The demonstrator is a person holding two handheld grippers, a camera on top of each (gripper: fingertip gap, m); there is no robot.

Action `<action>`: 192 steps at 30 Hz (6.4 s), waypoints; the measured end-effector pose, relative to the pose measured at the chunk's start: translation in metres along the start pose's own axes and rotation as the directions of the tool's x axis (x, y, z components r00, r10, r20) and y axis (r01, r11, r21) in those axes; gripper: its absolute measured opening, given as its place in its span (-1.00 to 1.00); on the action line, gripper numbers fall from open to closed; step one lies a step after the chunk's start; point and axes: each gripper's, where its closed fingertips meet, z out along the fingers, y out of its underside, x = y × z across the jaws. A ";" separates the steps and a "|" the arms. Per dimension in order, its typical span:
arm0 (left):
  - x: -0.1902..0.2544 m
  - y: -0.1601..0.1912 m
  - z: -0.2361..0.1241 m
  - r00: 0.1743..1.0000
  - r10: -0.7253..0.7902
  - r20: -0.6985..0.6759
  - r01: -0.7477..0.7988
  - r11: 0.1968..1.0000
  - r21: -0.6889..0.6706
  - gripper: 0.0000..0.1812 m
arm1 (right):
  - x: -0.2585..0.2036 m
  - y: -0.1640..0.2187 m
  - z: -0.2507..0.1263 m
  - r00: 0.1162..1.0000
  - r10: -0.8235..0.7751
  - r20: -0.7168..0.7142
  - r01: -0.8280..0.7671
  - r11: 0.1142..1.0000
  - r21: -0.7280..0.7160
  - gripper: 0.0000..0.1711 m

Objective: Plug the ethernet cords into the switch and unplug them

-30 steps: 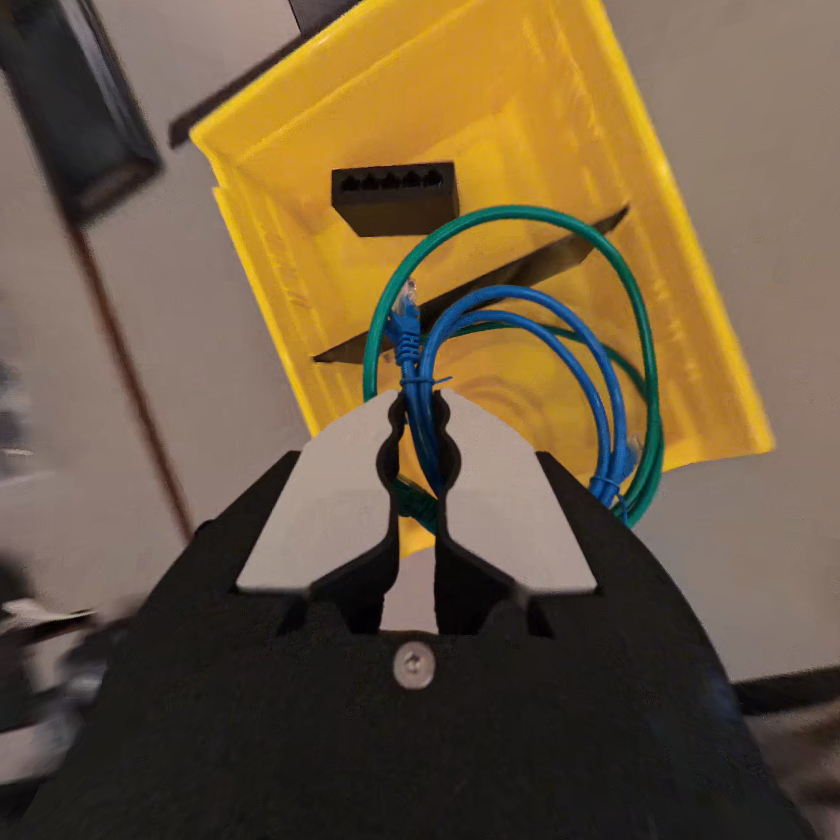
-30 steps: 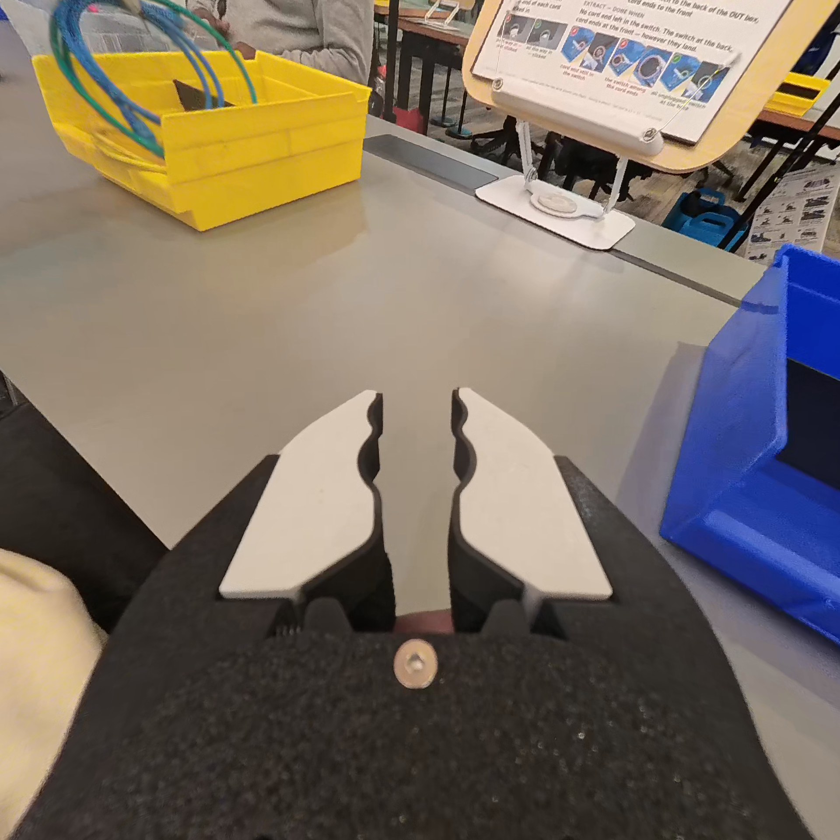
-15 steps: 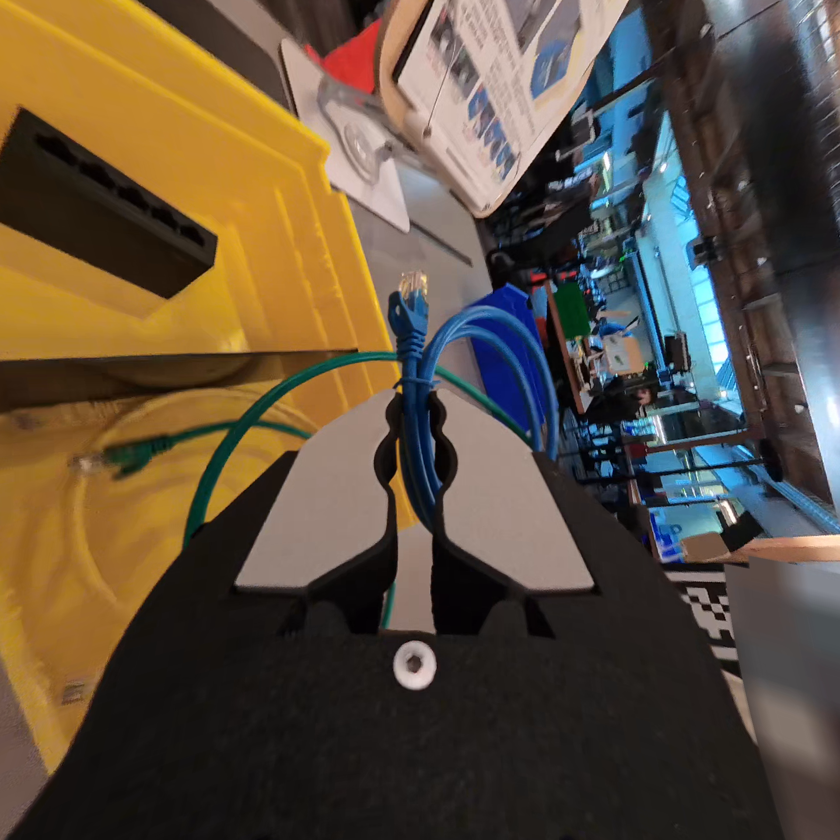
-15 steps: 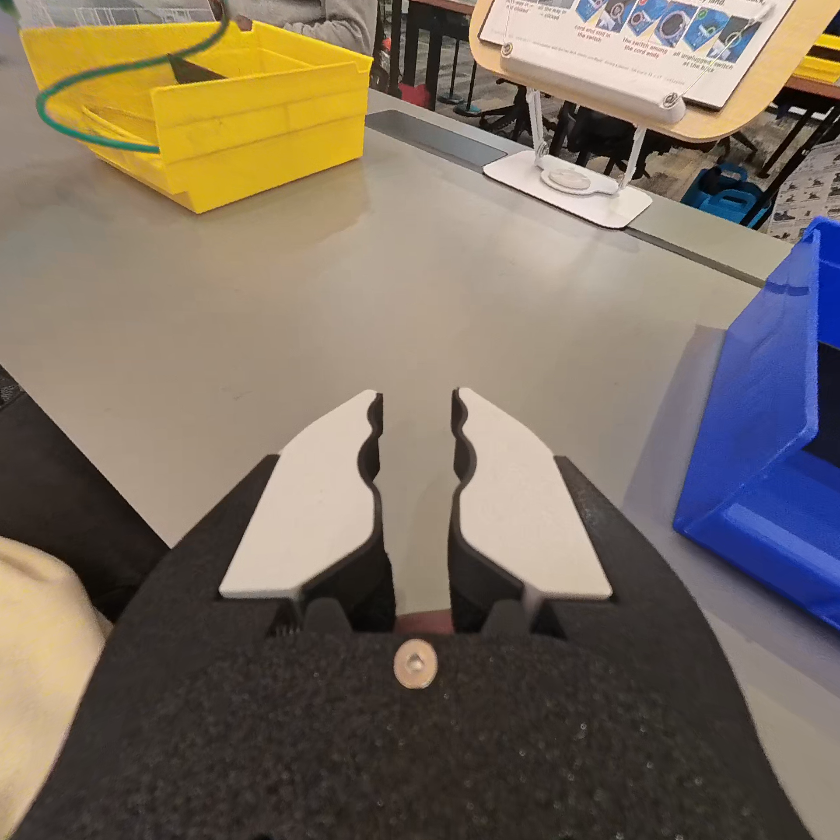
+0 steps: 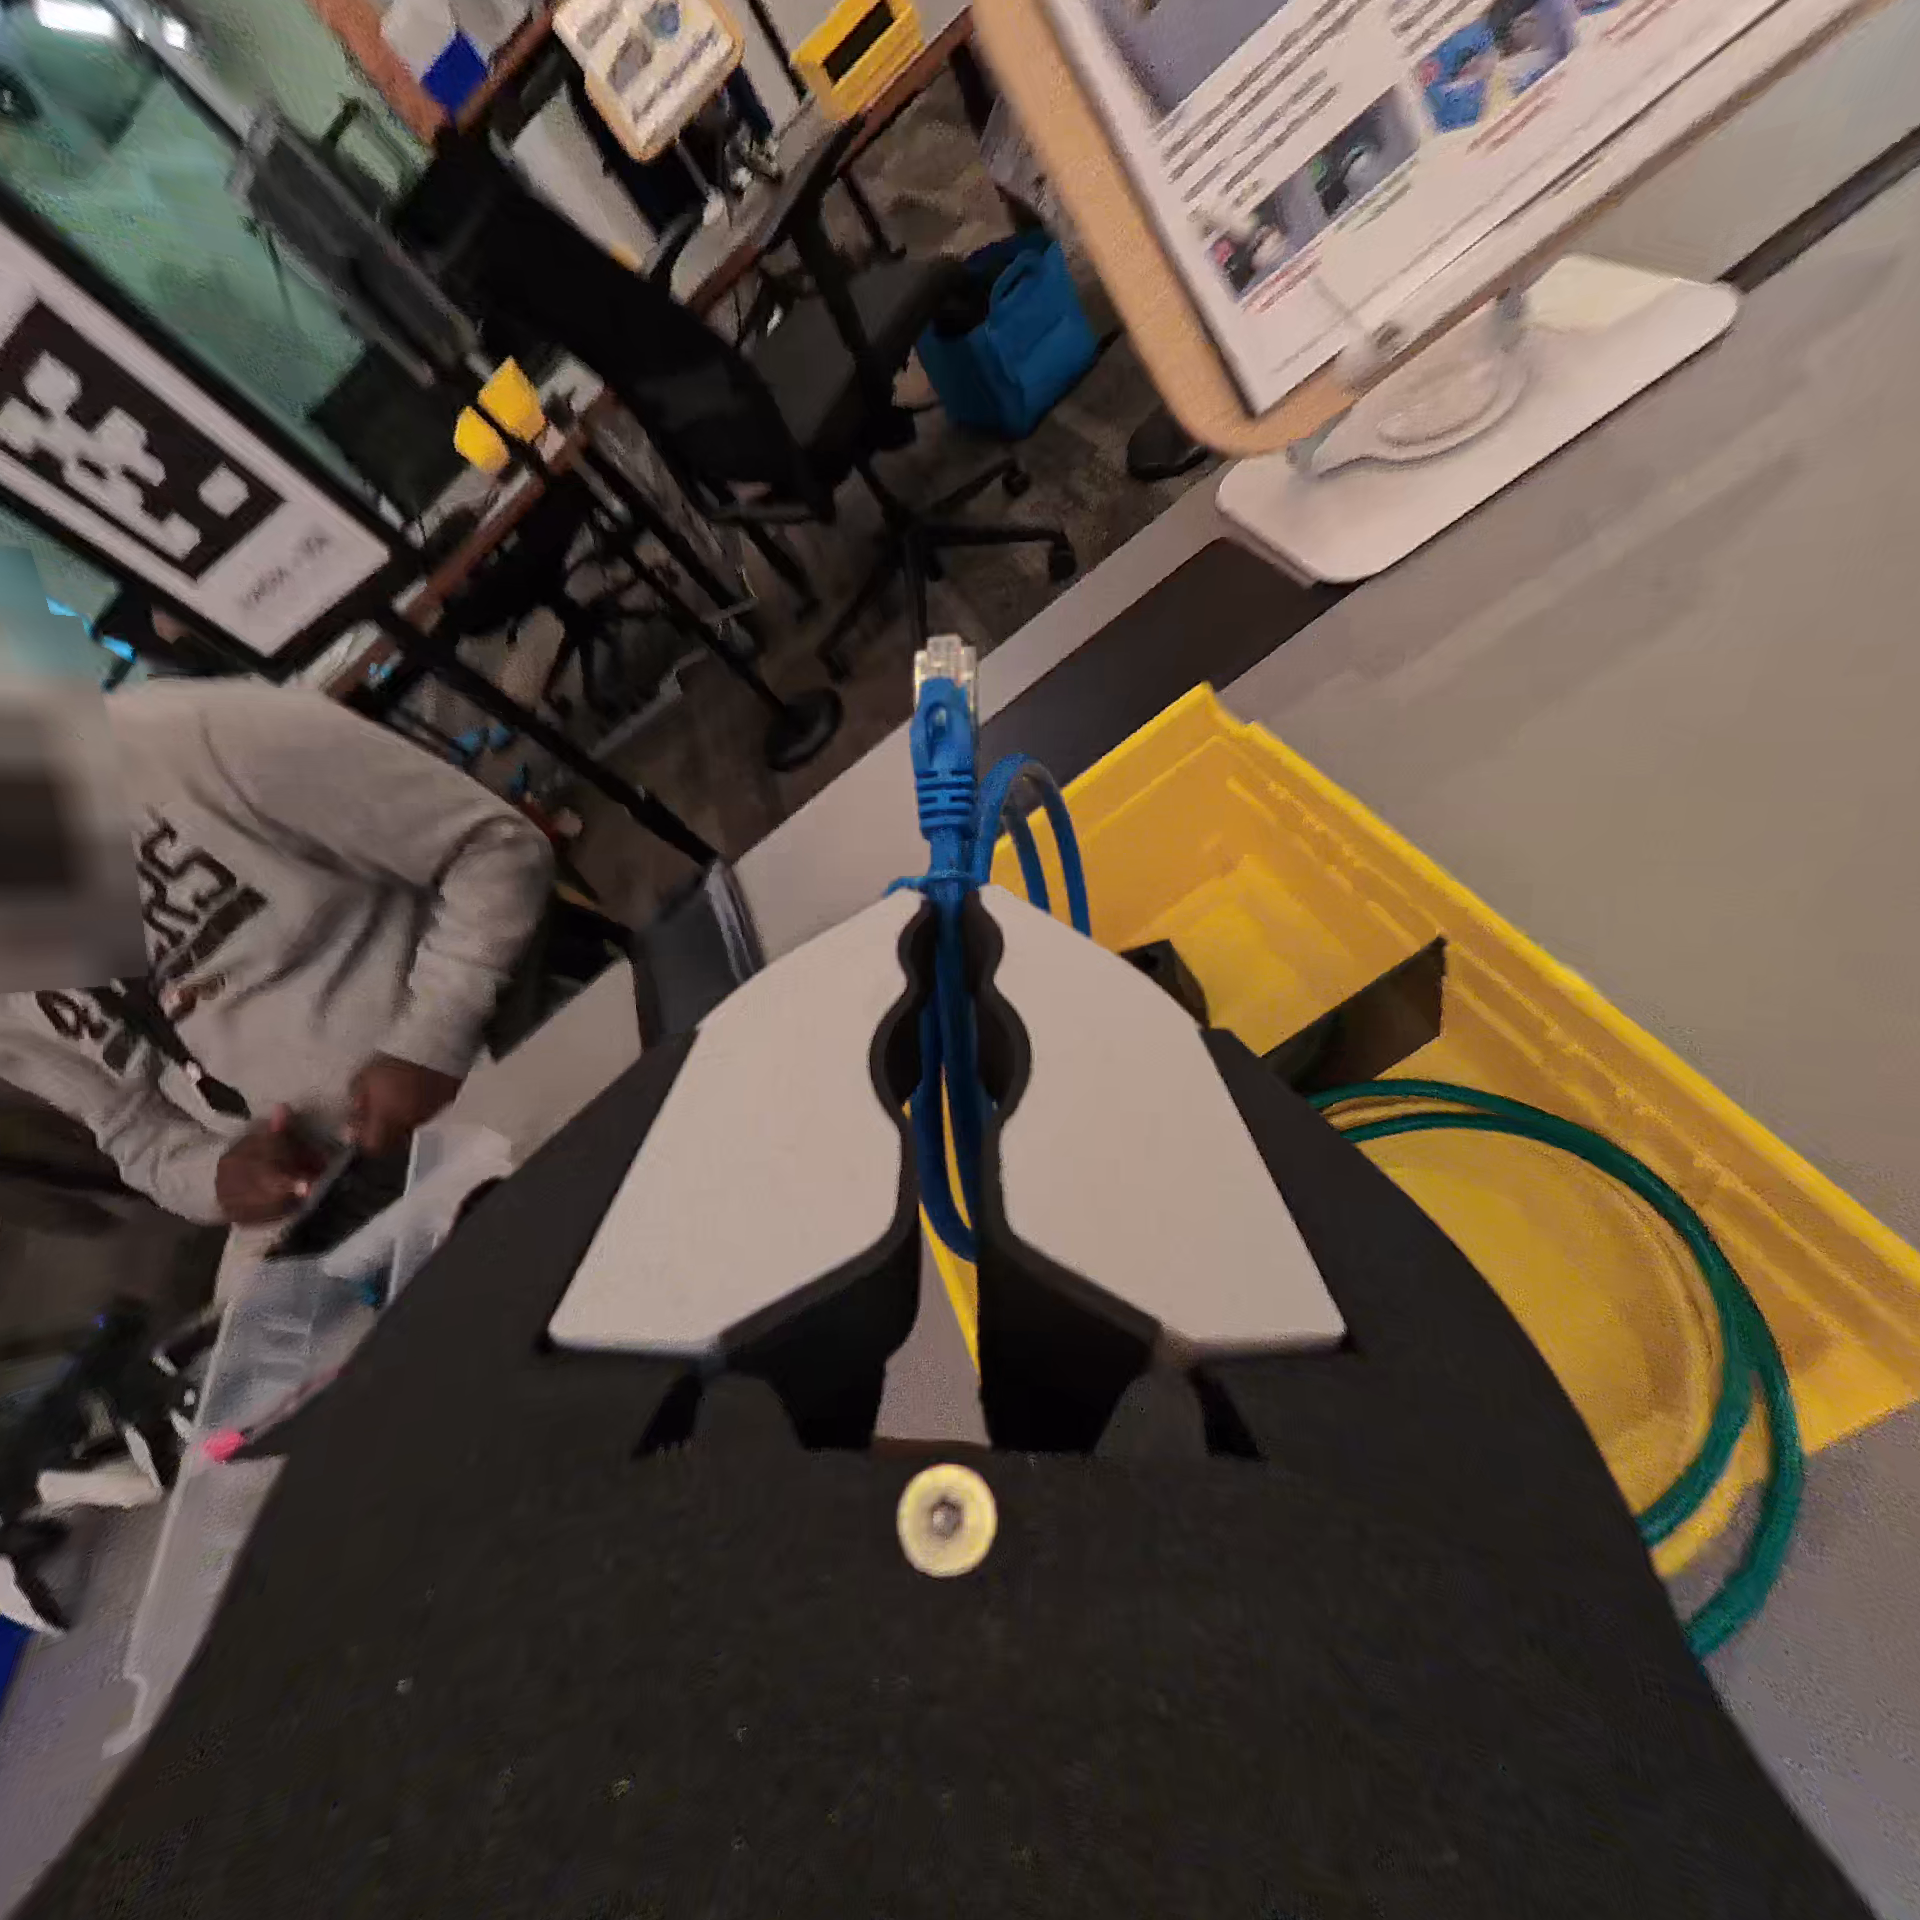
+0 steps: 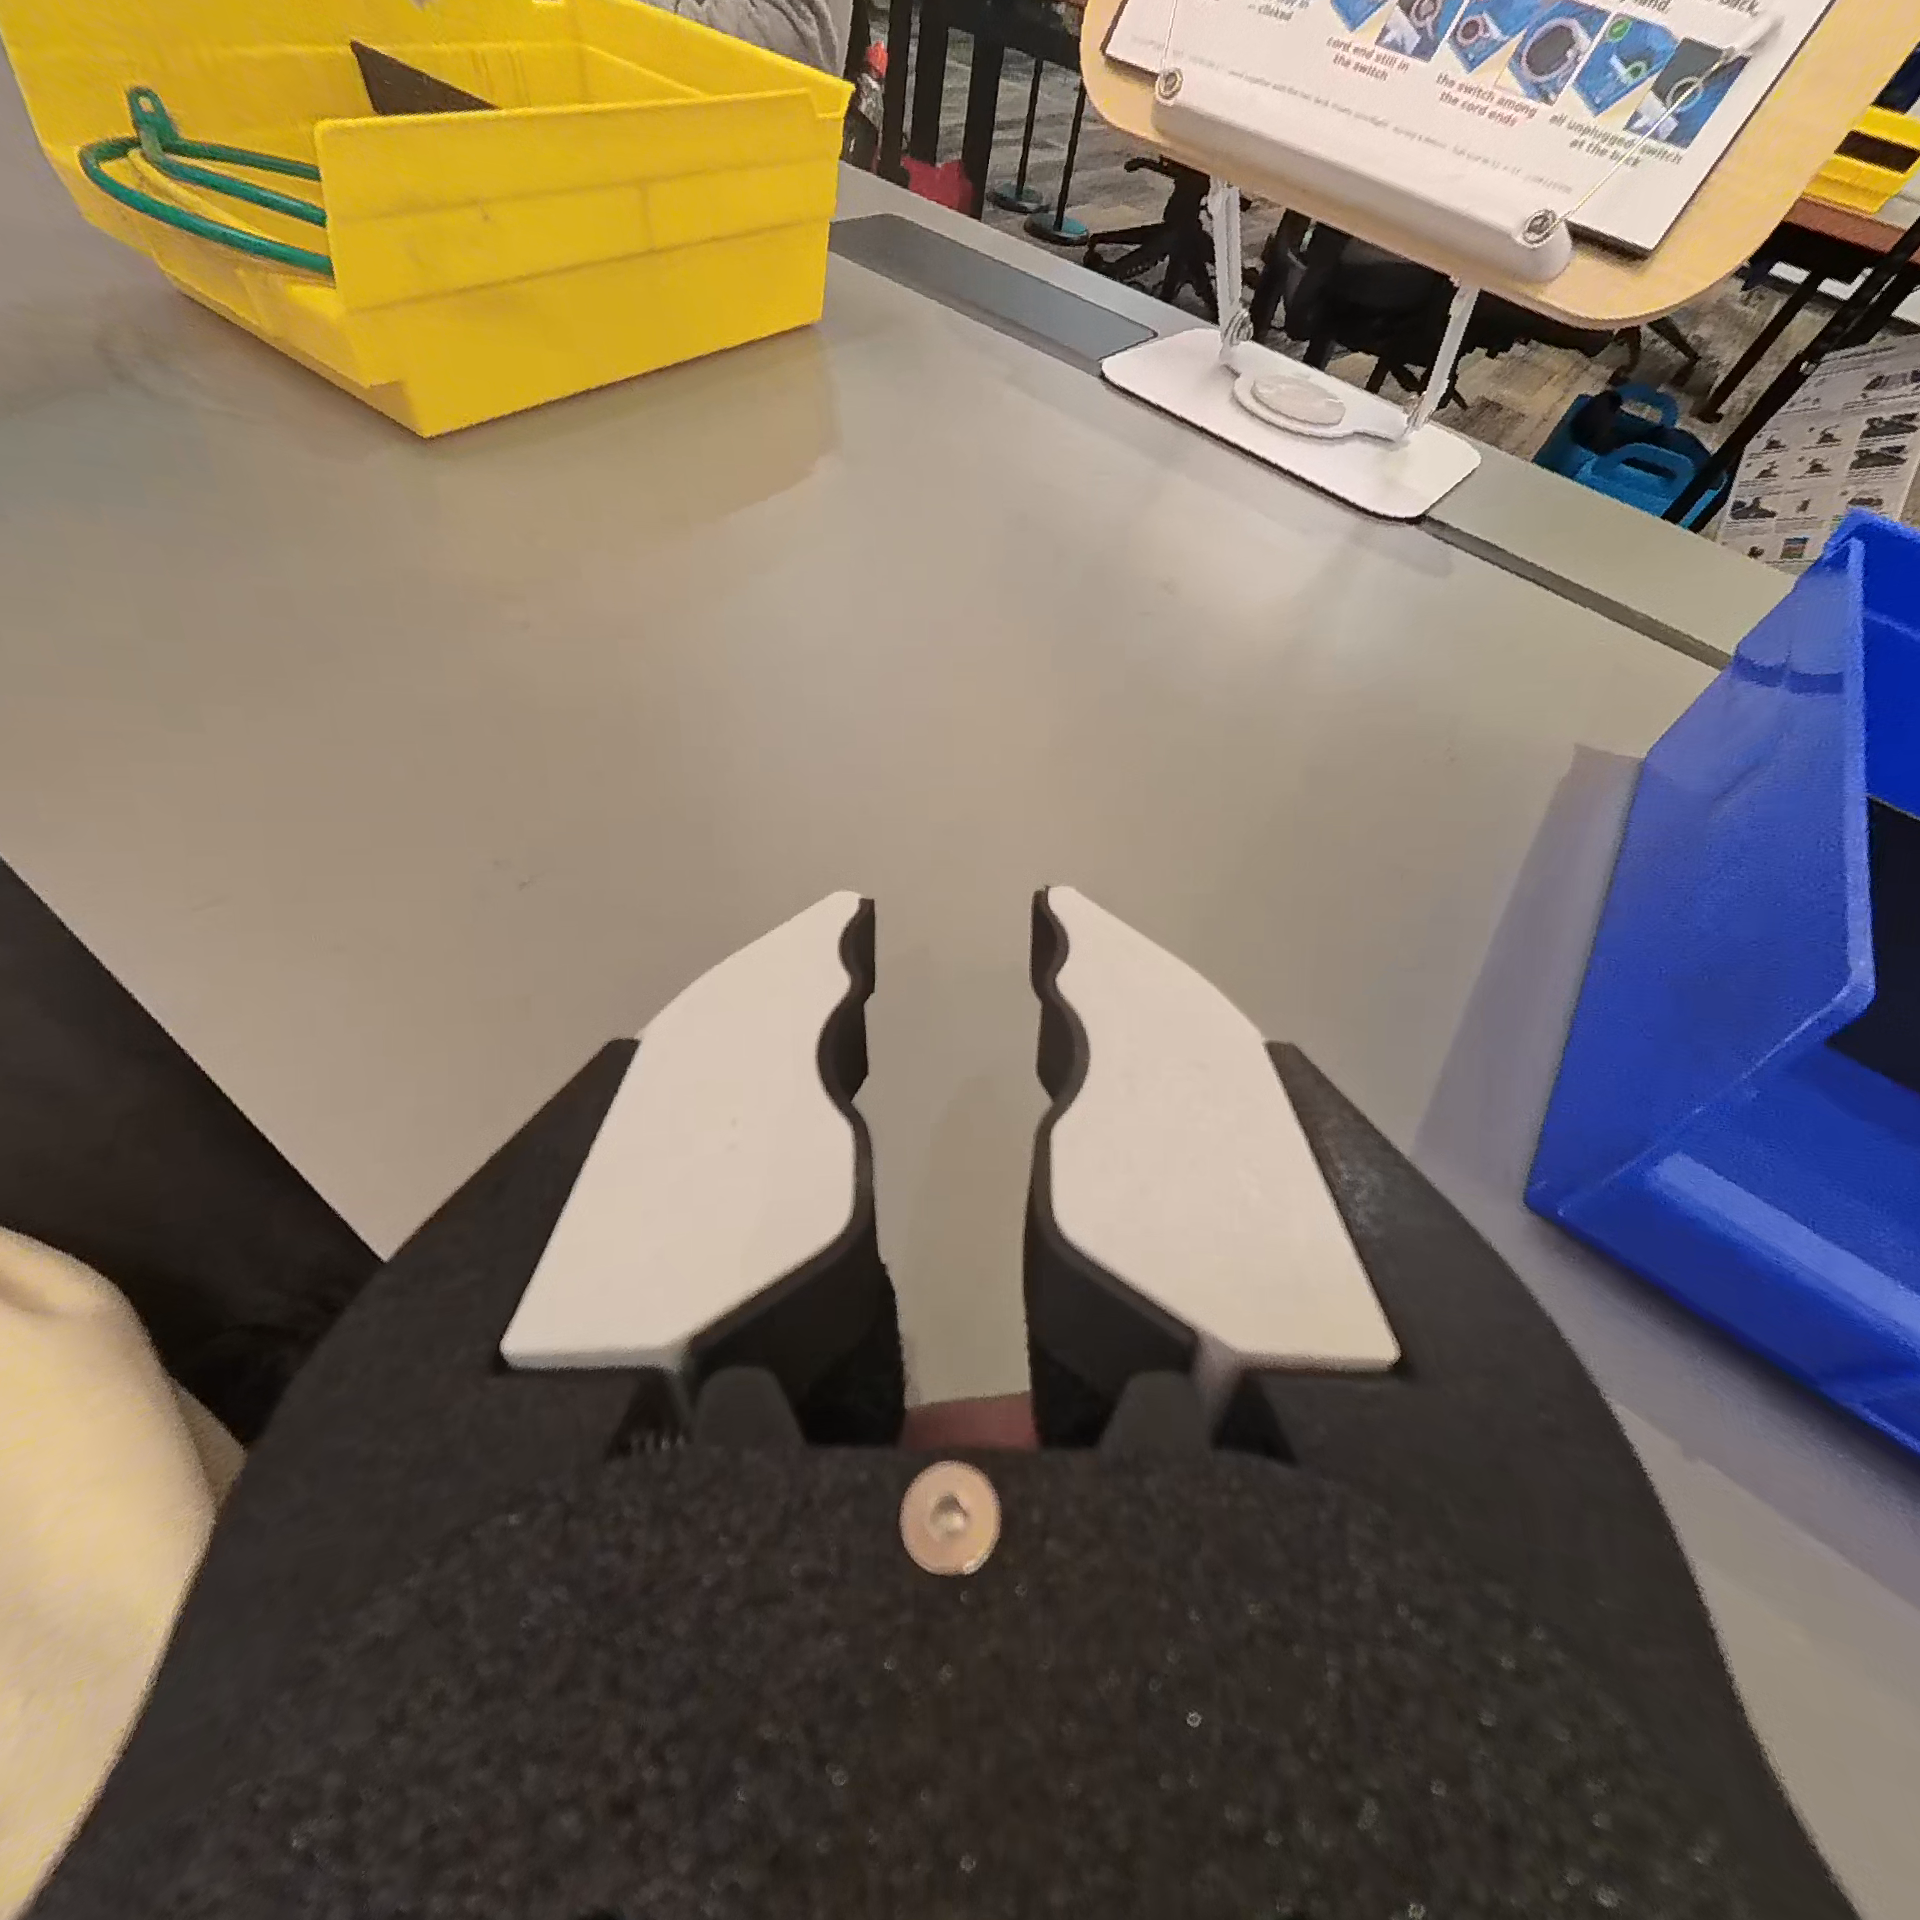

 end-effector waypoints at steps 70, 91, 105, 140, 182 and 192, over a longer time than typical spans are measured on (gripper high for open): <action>0.378 -0.050 -0.067 0.774 0.629 -0.072 -0.447 0.624 0.641 -0.94 | -0.101 -0.104 0.047 0.009 0.199 0.980 -0.017 0.980 -0.199 -0.88; 0.383 -0.045 -0.065 0.706 0.708 -0.012 -0.565 0.573 0.593 -0.93 | -0.108 -0.099 0.049 0.099 0.164 0.981 0.025 0.986 -0.168 -0.91; 0.371 -0.052 -0.060 0.750 0.660 0.041 -0.569 0.613 0.548 -0.93 | -0.087 -0.094 0.050 0.204 0.105 0.973 -0.011 0.994 -0.105 -0.99; 0.388 -0.050 -0.069 0.498 0.795 0.347 -0.829 0.320 0.458 -0.94 | -0.095 -0.089 0.033 -0.093 0.330 0.939 -0.106 0.935 -0.339 -0.62; 0.361 -0.050 -0.052 0.595 0.745 0.303 -0.791 0.475 0.385 -0.94 | -0.074 -0.079 0.061 0.334 0.074 0.940 0.030 0.996 -0.089 -1.00; 0.372 -0.051 -0.057 0.560 0.762 0.325 -0.812 0.427 0.397 -0.94 | -0.083 -0.069 0.082 0.376 0.094 0.922 0.031 0.993 -0.114 -1.00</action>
